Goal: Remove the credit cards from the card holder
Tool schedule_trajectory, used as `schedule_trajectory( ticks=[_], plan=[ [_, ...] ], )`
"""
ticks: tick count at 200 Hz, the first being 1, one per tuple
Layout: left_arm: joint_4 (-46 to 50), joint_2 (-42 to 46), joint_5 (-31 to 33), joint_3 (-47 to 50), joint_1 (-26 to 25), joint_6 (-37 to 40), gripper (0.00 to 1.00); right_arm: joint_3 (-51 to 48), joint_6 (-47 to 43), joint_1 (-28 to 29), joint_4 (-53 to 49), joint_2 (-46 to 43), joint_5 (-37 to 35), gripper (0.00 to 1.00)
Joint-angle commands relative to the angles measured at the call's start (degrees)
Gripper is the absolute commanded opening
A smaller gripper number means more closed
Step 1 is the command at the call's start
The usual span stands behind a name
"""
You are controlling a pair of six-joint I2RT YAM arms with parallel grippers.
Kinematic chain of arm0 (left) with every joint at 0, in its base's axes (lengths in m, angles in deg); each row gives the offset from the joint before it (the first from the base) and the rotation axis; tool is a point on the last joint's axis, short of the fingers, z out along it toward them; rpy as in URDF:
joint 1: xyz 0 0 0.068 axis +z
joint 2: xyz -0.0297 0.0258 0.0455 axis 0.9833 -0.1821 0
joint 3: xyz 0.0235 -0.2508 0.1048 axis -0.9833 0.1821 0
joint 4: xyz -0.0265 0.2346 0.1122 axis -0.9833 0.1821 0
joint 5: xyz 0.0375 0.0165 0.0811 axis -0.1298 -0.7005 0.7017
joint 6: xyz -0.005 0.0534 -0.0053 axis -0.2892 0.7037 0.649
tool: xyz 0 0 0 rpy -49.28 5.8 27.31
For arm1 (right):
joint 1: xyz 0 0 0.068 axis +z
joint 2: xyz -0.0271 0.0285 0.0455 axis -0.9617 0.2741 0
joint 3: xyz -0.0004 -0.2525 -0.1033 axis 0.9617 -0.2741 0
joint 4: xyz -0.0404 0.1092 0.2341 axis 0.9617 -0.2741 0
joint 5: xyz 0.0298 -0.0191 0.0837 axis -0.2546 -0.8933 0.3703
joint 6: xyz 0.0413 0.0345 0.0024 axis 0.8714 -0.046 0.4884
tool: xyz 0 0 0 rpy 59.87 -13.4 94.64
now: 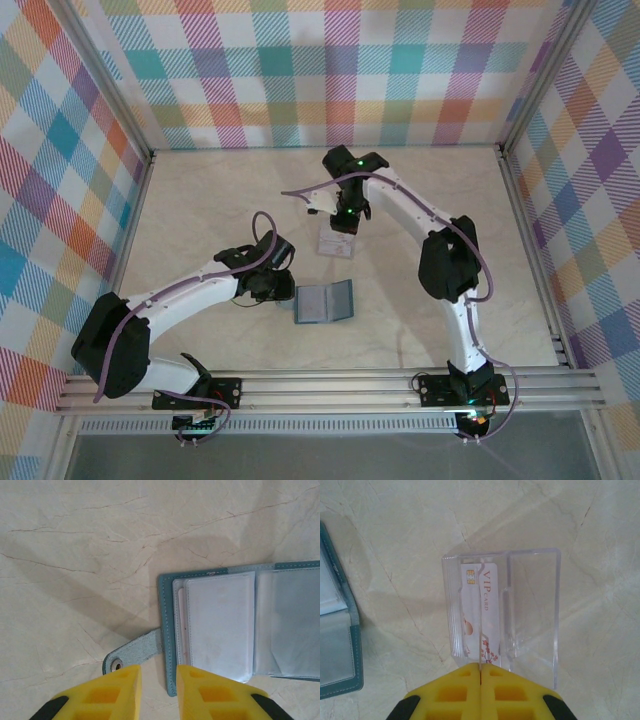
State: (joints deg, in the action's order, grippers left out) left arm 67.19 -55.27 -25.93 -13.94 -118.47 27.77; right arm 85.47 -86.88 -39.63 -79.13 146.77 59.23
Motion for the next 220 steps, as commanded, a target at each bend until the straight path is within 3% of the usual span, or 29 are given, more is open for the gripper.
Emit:
schedule_trajectory(
  ticks=[1,129,140,155,172,220],
  plan=[
    [1.36,1.14,0.78,0.18,0.64,0.91,0.26,1.84,-1.01,-0.27,-2.45,2.03,2.04,0.0],
    [2.15,1.36,0.68,0.03,0.99,1.53,0.25,1.57,-5.63,-1.41,-6.51,4.32,1.38,0.04],
    [2.15,1.29,0.77,0.02,1.0,1.51,0.25,1.73,-5.78,-1.41,-6.34,4.44,1.69,0.07],
    [2.24,1.33,0.77,0.03,0.99,1.5,0.25,1.51,-4.98,-1.43,-4.3,4.35,-0.29,0.21],
    [2.32,1.46,0.77,0.09,0.99,1.47,0.25,1.07,-3.18,-1.42,-0.93,3.59,-3.0,0.27],
    [1.42,1.14,-0.98,0.05,1.05,1.86,0.24,-5.34,-0.52,-1.41,7.12,-2.39,-3.62,0.3]
  ],
)
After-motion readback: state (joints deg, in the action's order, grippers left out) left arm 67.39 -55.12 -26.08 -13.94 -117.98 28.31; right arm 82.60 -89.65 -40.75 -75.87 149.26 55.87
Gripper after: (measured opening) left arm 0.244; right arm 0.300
